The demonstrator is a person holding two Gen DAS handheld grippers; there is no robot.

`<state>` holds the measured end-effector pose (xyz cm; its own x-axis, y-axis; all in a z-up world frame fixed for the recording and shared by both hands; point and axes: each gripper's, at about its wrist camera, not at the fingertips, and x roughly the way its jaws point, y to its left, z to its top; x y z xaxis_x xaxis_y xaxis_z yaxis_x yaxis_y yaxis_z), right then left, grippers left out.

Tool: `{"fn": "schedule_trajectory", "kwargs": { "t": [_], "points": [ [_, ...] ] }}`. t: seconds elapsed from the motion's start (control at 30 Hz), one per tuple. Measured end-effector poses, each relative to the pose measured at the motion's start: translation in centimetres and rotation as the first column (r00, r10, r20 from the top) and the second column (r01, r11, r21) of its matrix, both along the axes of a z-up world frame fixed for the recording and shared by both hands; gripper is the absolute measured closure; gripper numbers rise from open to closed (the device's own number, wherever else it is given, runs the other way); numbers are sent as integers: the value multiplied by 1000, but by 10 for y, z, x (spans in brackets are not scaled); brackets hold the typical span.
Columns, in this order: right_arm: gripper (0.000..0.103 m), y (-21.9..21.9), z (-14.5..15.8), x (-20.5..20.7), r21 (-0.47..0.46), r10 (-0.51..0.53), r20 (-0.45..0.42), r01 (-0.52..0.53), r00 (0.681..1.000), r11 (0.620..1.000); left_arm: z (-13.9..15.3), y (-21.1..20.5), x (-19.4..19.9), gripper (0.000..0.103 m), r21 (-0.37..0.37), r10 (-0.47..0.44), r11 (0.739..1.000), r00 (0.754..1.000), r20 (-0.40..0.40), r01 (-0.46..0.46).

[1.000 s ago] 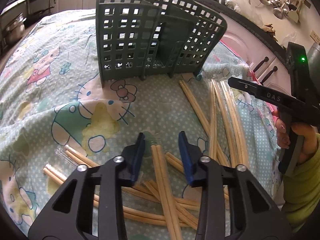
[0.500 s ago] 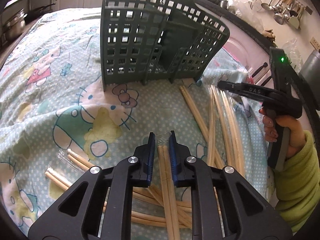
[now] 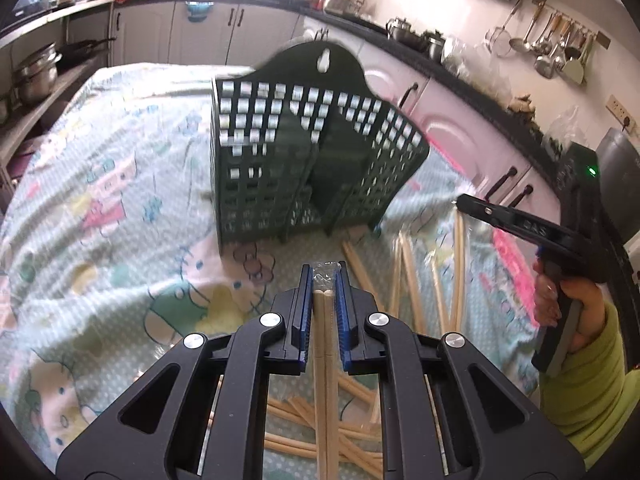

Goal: Organize utensils

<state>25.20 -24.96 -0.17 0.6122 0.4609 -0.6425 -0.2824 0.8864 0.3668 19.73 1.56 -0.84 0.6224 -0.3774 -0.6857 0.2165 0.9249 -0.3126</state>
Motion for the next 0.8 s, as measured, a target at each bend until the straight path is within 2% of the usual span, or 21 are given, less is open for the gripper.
{"fn": "schedule_trajectory", "kwargs": {
  "t": [0.4, 0.8],
  "points": [
    [100, 15, 82, -40, 32, 77, 223, -86, 972, 996, 58, 11, -2, 96, -38, 27, 999, 990, 139, -22],
    [100, 25, 131, -53, 20, 99, 360, -114, 928, 993, 107, 12, 6, 96, -57, 69, 997, 962, 266, -56]
  ]
}}
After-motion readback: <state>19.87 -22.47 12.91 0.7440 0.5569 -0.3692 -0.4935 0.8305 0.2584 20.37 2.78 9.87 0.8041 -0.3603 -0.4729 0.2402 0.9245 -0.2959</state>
